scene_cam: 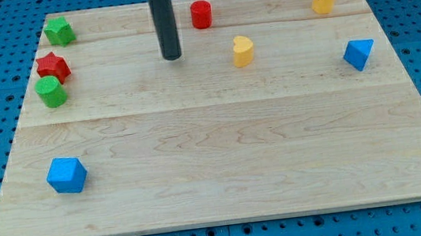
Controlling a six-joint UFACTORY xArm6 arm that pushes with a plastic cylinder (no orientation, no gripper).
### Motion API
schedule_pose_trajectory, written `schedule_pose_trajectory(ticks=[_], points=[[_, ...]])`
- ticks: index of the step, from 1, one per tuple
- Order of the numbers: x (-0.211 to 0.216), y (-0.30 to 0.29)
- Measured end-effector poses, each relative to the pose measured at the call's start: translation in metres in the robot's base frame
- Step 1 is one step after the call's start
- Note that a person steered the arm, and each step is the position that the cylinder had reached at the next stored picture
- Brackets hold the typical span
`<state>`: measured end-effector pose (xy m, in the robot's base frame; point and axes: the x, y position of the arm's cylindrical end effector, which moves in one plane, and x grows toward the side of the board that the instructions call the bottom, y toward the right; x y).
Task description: Put the heart diagonally to the blue triangle
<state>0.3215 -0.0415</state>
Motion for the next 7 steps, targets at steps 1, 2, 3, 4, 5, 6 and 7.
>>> schedule_pose_trajectory(ticks=[1, 2, 3, 4, 5, 6, 7], points=[[-0.017, 0.041], [-0.022, 0.093], [0.005, 0.118], [0.040, 0.069], [0.048, 0.045], [0.033, 0.079], [0.051, 0.074]])
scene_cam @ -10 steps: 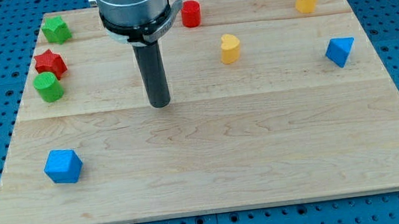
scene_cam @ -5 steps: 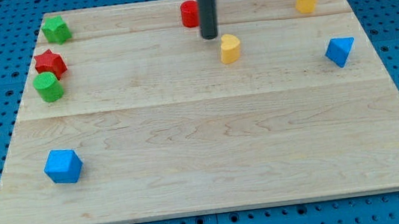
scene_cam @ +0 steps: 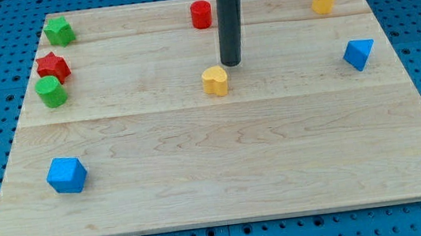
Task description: Put the heart diagonally to the blue triangle
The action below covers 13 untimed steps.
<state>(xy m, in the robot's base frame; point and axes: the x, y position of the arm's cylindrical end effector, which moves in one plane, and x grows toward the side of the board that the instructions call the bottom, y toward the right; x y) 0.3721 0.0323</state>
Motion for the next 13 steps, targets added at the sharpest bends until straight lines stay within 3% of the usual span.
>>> schedule_pose_trajectory(ticks=[1, 2, 4, 5, 7, 8, 10, 11, 13], points=[[0.056, -0.024], [0.080, -0.019], [0.031, -0.062], [0.034, -0.107], [0.147, -0.057], [0.159, -0.073], [0.069, -0.123], [0.047, -0.102], [0.134, -0.030]])
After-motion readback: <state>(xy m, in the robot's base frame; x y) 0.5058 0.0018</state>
